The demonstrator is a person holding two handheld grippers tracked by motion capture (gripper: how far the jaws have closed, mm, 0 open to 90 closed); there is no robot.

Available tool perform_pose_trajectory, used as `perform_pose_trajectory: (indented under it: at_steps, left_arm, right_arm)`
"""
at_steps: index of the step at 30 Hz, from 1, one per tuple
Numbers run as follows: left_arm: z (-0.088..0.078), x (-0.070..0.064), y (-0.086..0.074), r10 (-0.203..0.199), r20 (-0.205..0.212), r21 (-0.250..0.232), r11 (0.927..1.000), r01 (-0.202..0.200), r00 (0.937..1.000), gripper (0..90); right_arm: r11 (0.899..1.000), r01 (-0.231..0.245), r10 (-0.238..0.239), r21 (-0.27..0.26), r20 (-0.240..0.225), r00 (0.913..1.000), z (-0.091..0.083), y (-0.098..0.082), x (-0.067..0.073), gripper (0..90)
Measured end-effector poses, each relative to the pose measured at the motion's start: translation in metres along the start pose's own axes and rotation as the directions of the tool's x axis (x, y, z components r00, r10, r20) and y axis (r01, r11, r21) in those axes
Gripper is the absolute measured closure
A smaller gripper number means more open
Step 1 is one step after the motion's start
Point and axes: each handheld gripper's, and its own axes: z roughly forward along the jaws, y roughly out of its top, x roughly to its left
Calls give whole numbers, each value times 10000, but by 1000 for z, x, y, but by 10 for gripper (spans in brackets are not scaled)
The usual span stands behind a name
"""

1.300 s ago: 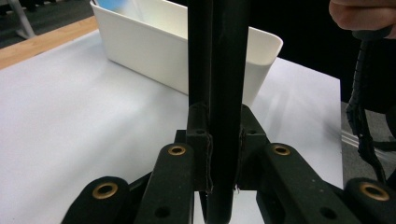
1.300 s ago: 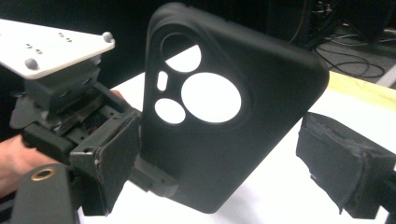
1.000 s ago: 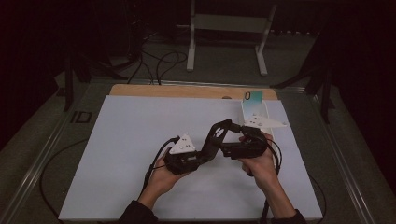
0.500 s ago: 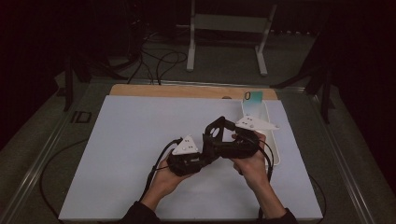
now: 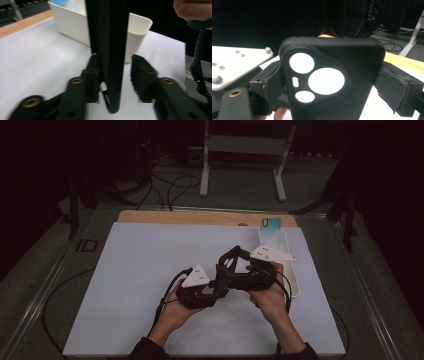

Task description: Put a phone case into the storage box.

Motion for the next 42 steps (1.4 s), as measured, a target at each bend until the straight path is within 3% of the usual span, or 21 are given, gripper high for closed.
perform_pose_trajectory:
  at_steps: [7, 8, 11, 13, 17, 25, 33, 38, 41, 42]
  left_arm:
    - [-14, 0, -1, 56, -817, -49, 10000, -60, 9966, 382]
    - [-20, 1, -3, 73, -1162, -101, 9999, -85, 9932, 347]
    - [-28, 3, -6, -24, -1624, -260, 9997, -18, 9867, 294]
    - [-34, 4, -7, -110, -1982, -280, 9996, 55, 9801, 195]
    - [-45, 9, -10, -241, -2593, -340, 9993, 159, 9655, 122]
    - [-66, 22, -23, -730, -2950, -512, 9969, 605, 9527, 15]
    - [-89, 34, -45, -1206, -3447, -837, 9917, 975, 9309, 5]
    - [-101, 39, -61, -1233, -4087, -849, 9917, 968, 9043, 5]
    - [-109, 44, -73, -1513, -4177, -926, 9880, 1237, 8959, 4]
    - [-112, 45, -78, -1614, -4272, -914, 9866, 1351, 8896, 4]
  right_arm:
    - [10000, -87, 88, -26, 156, 9998, -1, -1, -3, 140]
    - [10000, -87, 88, -24, 171, 9998, -1, -1, -4, 140]
    - [9999, -157, 157, 1, 191, 9997, 0, -3, -5, 141]
    - [9999, -67, 64, 84, 248, 9997, 1, -4, -6, 140]
    - [9998, -83, 79, 161, 276, 9996, 3, -5, -7, 140]
    - [9999, -37, 32, 141, 331, 9994, 4, -4, -7, 141]
    - [9999, 1, -8, 163, 387, 9993, 4, -4, -8, 141]
    - [9999, -2, -5, 154, 429, 9991, 3, -4, -9, 141]
    - [9999, -16, 10, 145, 439, 9990, 3, -4, -11, 141]
    - [9999, -39, 32, 149, 447, 9990, 3, -4, -11, 141]
